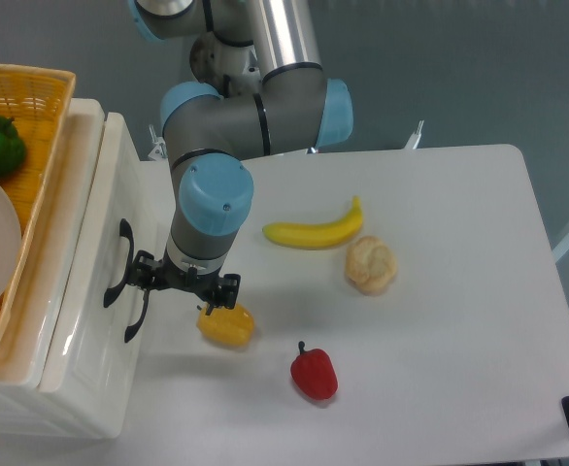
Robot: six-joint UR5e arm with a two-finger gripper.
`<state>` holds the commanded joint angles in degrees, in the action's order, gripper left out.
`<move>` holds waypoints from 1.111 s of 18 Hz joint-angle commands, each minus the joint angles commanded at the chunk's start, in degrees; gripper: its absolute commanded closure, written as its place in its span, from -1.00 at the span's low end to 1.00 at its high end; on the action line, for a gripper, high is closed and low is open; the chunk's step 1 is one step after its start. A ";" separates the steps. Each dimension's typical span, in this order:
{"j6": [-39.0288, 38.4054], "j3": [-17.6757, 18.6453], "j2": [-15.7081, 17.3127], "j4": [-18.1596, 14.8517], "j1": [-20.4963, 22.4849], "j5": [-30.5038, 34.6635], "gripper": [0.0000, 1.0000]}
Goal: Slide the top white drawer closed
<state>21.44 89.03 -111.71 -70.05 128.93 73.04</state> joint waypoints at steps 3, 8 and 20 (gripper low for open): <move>0.61 -0.52 0.18 0.00 0.53 0.35 -1.00; 1.40 -1.49 0.44 0.17 3.07 0.44 -1.00; 18.35 -1.93 3.87 -0.53 15.20 10.71 -1.00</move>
<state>39.79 87.10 -107.84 -70.58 144.14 83.74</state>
